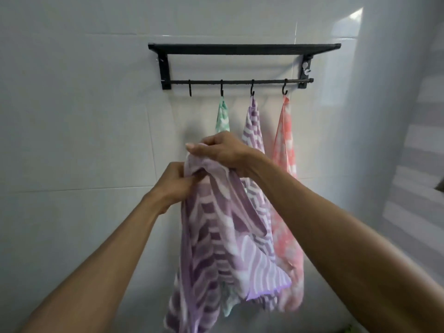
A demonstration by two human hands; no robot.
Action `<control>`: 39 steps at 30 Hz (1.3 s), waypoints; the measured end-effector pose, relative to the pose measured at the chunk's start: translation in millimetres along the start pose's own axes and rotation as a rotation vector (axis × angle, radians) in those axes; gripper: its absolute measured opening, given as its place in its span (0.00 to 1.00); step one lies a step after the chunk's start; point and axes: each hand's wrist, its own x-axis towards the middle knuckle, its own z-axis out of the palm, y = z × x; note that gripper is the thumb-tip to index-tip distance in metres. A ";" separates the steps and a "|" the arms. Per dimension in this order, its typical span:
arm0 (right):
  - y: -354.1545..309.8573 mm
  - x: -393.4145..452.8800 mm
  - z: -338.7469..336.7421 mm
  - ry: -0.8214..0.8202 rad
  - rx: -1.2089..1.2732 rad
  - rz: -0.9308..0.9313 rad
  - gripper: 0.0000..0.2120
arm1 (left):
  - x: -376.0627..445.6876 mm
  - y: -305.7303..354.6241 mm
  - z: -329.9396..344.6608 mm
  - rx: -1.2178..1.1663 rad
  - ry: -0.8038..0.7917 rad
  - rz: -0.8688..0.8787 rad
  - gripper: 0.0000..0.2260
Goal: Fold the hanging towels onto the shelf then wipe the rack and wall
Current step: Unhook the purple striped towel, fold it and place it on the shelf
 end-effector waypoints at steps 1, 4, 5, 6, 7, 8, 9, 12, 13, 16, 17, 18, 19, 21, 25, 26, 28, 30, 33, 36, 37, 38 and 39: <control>-3.9 -8.2 -5.9 -0.037 -0.094 0.003 0.17 | -1.0 2.6 1.1 -0.023 0.032 0.027 0.05; 3.4 -38.5 -29.0 -0.146 -0.368 0.093 0.15 | -6.8 11.8 5.3 -0.020 0.164 0.105 0.15; 10.1 -48.3 -37.0 -0.206 -0.450 0.159 0.12 | -6.8 14.4 5.2 -0.031 0.221 0.089 0.17; 19.1 -56.7 -43.8 -0.254 -0.523 0.229 0.07 | -5.4 16.2 4.2 -0.050 0.270 0.070 0.18; 27.1 -64.9 -51.8 -0.267 -0.575 0.276 0.06 | -3.4 20.6 3.3 -0.062 0.306 0.051 0.19; 37.7 -70.2 -57.7 -0.245 -0.585 0.307 0.07 | -2.1 23.7 2.1 -0.065 0.322 0.038 0.20; 44.9 -77.1 -65.5 -0.200 -0.532 0.327 0.06 | 0.5 28.9 3.1 -0.063 0.329 0.033 0.20; 62.0 -87.9 -83.0 -0.007 -0.134 0.369 0.06 | 3.3 40.5 15.3 -0.067 0.333 0.017 0.20; 64.2 -87.2 -88.8 0.072 -0.008 0.355 0.09 | 3.9 44.7 22.1 -0.067 0.330 0.002 0.18; 53.8 -81.8 -100.8 0.308 0.200 0.208 0.08 | 6.2 54.0 49.2 -0.025 0.254 -0.016 0.09; 46.1 -79.5 -105.9 0.354 0.225 0.142 0.05 | 6.2 58.5 60.2 -0.008 0.219 -0.002 0.04; 40.4 -77.4 -115.9 0.370 0.206 0.076 0.05 | 9.5 64.3 76.6 -0.014 0.172 0.021 0.02; 34.3 -74.7 -123.2 0.350 0.147 0.025 0.04 | 12.4 69.3 90.0 -0.036 0.115 0.029 0.02; 28.4 -70.4 -141.5 0.242 -0.073 -0.032 0.04 | 19.7 84.7 122.2 -0.110 -0.006 0.031 0.02; 35.6 -73.8 -178.6 0.124 -0.135 -0.075 0.09 | 37.7 109.4 165.5 -0.141 -0.047 0.104 0.10; 42.1 -76.3 -192.2 0.106 -0.121 -0.047 0.10 | 41.6 112.7 170.4 -0.139 -0.012 0.116 0.10; 60.6 -85.0 -223.7 0.035 -0.256 0.100 0.15 | 51.8 116.6 175.5 -0.157 0.122 0.129 0.12; 88.3 -93.3 -251.3 -0.075 -0.346 0.250 0.13 | 61.3 119.3 173.9 -0.219 0.264 0.117 0.14; 121.5 -96.1 -275.0 -0.029 0.034 0.221 0.07 | 66.1 123.2 174.6 -0.220 0.339 0.083 0.10; 133.2 -80.8 -279.8 0.169 0.309 0.074 0.10 | 60.8 123.3 183.3 -0.115 0.213 0.024 0.06; 130.5 -76.0 -276.7 0.197 0.326 0.017 0.12 | 58.3 122.7 186.7 -0.092 0.138 -0.026 0.09; 128.0 -70.2 -272.1 0.198 0.331 -0.044 0.14 | 56.2 121.9 191.7 -0.089 0.077 -0.077 0.12; 124.1 -65.2 -266.5 0.184 0.328 -0.090 0.13 | 54.5 121.1 197.3 -0.102 0.045 -0.111 0.13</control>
